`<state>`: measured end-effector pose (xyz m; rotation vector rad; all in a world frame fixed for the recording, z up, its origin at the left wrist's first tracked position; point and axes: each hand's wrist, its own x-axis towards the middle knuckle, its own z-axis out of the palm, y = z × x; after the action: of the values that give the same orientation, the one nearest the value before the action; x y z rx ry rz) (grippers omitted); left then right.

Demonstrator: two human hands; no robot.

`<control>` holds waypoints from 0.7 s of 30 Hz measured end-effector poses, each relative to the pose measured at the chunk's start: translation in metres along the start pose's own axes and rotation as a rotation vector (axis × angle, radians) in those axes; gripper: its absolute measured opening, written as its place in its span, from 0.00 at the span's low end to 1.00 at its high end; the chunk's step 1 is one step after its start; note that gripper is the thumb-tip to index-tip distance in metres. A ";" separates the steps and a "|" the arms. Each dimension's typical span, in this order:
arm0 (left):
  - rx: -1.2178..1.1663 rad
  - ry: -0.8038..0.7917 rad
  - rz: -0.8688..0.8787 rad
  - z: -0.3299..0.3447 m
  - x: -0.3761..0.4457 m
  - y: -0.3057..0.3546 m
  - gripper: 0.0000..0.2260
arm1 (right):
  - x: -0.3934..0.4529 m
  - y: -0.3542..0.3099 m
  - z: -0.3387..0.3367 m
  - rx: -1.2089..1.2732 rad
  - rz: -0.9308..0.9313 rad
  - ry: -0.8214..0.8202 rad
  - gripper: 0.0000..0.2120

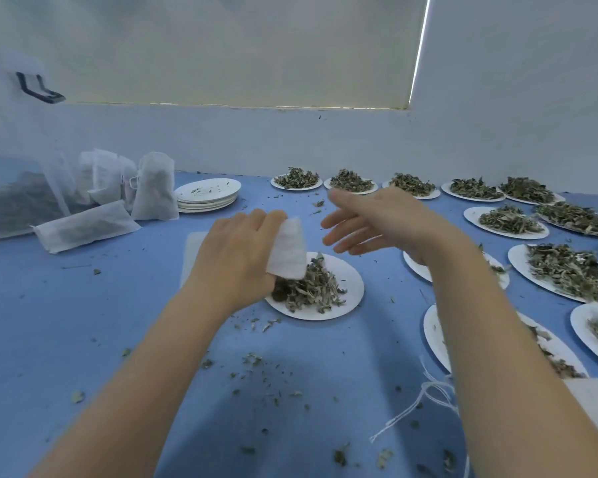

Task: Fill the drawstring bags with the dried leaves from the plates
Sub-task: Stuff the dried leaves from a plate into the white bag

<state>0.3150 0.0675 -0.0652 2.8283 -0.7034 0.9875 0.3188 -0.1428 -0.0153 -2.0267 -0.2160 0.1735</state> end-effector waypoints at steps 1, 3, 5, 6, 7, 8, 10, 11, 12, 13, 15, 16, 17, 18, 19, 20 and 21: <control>-0.005 -0.023 -0.054 0.005 -0.003 -0.007 0.27 | 0.005 0.005 0.007 -0.153 0.002 0.104 0.18; -0.026 -0.060 -0.132 0.015 -0.010 -0.018 0.26 | 0.015 0.015 0.022 -0.445 0.011 0.165 0.14; -0.039 -0.098 -0.168 0.025 -0.015 -0.024 0.25 | 0.023 0.025 0.035 -0.552 0.027 0.114 0.19; -0.049 -0.117 -0.180 0.029 -0.016 -0.026 0.25 | 0.026 0.029 0.041 -0.552 0.036 0.088 0.22; -0.061 -0.135 -0.189 0.033 -0.017 -0.028 0.26 | 0.028 0.033 0.046 -0.559 0.032 0.071 0.24; -0.075 -0.151 -0.199 0.038 -0.018 -0.030 0.26 | 0.031 0.036 0.050 -0.578 0.022 0.059 0.26; -0.099 -0.177 -0.215 0.044 -0.017 -0.034 0.26 | 0.035 0.041 0.055 -0.616 -0.007 0.035 0.27; -0.112 -0.184 -0.216 0.047 -0.016 -0.036 0.27 | 0.036 0.042 0.058 -0.630 -0.019 0.017 0.28; -0.128 -0.186 -0.217 0.050 -0.016 -0.038 0.27 | 0.036 0.044 0.060 -0.646 -0.027 -0.003 0.29; -0.148 -0.186 -0.223 0.053 -0.015 -0.040 0.27 | 0.037 0.045 0.061 -0.669 -0.035 -0.024 0.30; -0.188 -0.182 -0.245 0.058 -0.016 -0.042 0.26 | 0.038 0.046 0.065 -0.719 -0.065 -0.043 0.30; -0.205 -0.172 -0.257 0.059 -0.016 -0.042 0.26 | 0.039 0.047 0.066 -0.734 -0.091 -0.033 0.28; -0.216 -0.161 -0.267 0.061 -0.016 -0.041 0.26 | 0.040 0.048 0.067 -0.742 -0.118 -0.013 0.26; -0.220 -0.157 -0.275 0.061 -0.017 -0.041 0.25 | 0.041 0.048 0.066 -0.741 -0.139 0.014 0.23; -0.224 -0.157 -0.279 0.062 -0.017 -0.041 0.25 | 0.041 0.049 0.064 -0.726 -0.152 0.043 0.20; -0.231 -0.158 -0.282 0.062 -0.016 -0.041 0.26 | 0.041 0.049 0.062 -0.698 -0.157 0.071 0.18; -0.239 -0.162 -0.283 0.061 -0.014 -0.041 0.26 | 0.042 0.050 0.059 -0.663 -0.162 0.093 0.16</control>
<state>0.3581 0.0970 -0.1186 2.7150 -0.3844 0.5942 0.3503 -0.1038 -0.0878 -2.6520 -0.4191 -0.1139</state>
